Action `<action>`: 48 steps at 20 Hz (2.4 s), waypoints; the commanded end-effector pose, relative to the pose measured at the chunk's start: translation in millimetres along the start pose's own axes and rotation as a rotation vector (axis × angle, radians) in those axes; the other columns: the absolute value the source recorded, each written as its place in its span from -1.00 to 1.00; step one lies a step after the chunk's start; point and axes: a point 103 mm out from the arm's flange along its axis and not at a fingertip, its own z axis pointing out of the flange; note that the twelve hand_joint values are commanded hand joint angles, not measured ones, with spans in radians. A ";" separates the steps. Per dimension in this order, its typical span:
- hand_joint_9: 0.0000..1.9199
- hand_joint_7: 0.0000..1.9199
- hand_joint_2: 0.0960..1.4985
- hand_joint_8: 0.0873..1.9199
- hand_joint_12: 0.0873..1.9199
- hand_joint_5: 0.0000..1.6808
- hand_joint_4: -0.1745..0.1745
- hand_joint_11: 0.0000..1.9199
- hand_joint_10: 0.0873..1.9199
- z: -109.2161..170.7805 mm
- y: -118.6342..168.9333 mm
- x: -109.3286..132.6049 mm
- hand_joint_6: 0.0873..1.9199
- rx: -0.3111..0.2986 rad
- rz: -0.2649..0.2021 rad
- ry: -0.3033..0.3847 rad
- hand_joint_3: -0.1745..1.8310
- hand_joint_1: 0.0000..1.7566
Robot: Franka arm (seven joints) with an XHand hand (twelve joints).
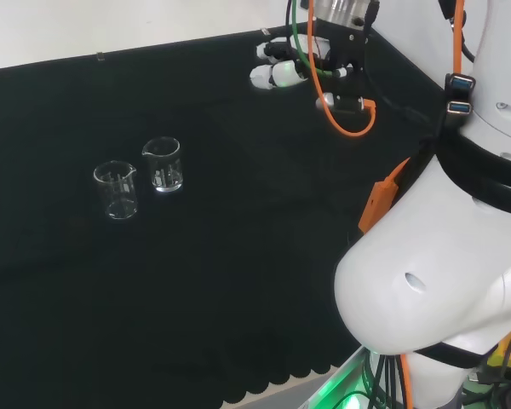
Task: Pick up the beaker on the right.
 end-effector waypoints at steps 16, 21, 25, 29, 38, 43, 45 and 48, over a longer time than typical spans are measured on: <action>-0.70 -0.80 0.08 -0.49 0.24 -0.74 -0.22 -1.00 -0.38 110.7 109.0 52.2 -1.00 0.056 -0.186 0.176 -0.75 -0.16; -0.69 -0.81 0.00 -0.49 0.24 -0.76 -0.25 -1.00 -0.37 115.2 114.5 31.7 -1.00 0.066 -0.197 0.235 -0.76 -0.13; -0.69 -0.81 -0.02 -0.49 0.24 -0.77 -0.27 -1.00 -0.37 119.1 116.6 18.2 -1.00 0.075 -0.218 0.248 -0.77 -0.12; -0.69 -0.81 -0.03 -0.49 0.24 -0.77 -0.29 -1.00 -0.37 126.8 119.3 14.2 -1.00 0.095 -0.235 0.260 -0.77 -0.12; -0.71 -0.85 -0.08 -0.50 0.22 -0.80 -0.29 -1.00 -0.38 149.9 118.0 26.7 -1.00 0.103 -0.274 0.298 -0.76 -0.17; -0.72 -0.86 -0.09 -0.50 0.21 -0.80 -0.29 -1.00 -0.38 161.8 115.4 28.8 -1.00 0.113 -0.281 0.304 -0.76 -0.18; -0.72 -0.86 -0.09 -0.50 0.20 -0.80 -0.29 -1.00 -0.38 166.8 115.6 30.8 -1.00 0.118 -0.283 0.304 -0.76 -0.17; -0.72 -0.86 -0.10 -0.50 0.20 -0.79 -0.30 -1.00 -0.38 175.6 116.5 32.7 -1.00 0.125 -0.278 0.305 -0.75 -0.16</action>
